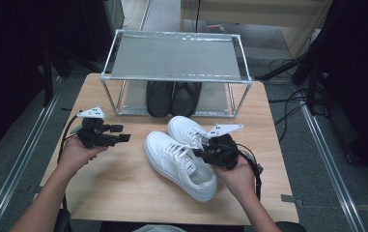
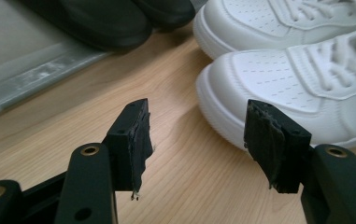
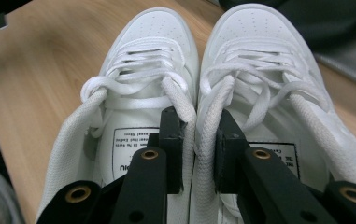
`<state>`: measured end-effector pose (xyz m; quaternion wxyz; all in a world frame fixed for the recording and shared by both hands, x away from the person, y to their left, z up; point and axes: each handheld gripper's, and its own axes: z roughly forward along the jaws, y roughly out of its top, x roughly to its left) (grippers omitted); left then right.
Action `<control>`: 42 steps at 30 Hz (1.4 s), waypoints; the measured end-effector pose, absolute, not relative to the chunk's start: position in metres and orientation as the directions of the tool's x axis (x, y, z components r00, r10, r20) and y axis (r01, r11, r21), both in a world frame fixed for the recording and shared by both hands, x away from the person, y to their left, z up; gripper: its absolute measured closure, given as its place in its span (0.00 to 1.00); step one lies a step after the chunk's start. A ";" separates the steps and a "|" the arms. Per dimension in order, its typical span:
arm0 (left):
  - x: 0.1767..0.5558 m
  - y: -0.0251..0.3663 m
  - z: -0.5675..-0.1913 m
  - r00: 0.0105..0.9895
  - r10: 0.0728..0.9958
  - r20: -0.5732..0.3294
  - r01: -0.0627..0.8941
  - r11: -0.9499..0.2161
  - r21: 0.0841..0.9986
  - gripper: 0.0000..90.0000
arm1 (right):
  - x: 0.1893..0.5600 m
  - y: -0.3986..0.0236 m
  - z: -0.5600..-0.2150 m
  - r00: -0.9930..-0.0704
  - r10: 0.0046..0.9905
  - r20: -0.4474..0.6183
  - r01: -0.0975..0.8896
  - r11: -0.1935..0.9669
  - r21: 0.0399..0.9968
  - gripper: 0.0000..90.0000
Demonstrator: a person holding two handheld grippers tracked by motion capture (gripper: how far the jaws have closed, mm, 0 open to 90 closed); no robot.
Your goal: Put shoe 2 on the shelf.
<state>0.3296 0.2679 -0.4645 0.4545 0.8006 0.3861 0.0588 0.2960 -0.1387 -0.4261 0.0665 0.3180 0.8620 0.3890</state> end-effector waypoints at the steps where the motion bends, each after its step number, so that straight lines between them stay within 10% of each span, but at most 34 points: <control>1: 0.328 0.270 -0.464 0.689 0.676 -0.259 0.566 -0.280 0.775 0.45 | 0.300 -0.142 -0.422 -0.809 0.570 0.145 0.485 0.507 0.712 0.87; 28: 0.299 0.298 -0.467 0.630 0.734 -0.253 0.589 -0.239 0.772 0.43 | 0.375 -0.132 -0.300 -0.937 0.312 0.155 0.306 0.523 0.796 0.87; 42: 0.299 0.294 -0.466 0.644 0.727 -0.237 0.581 -0.264 0.770 0.42 | 0.445 -0.104 -0.235 -0.801 0.572 0.175 0.457 0.395 0.797 0.87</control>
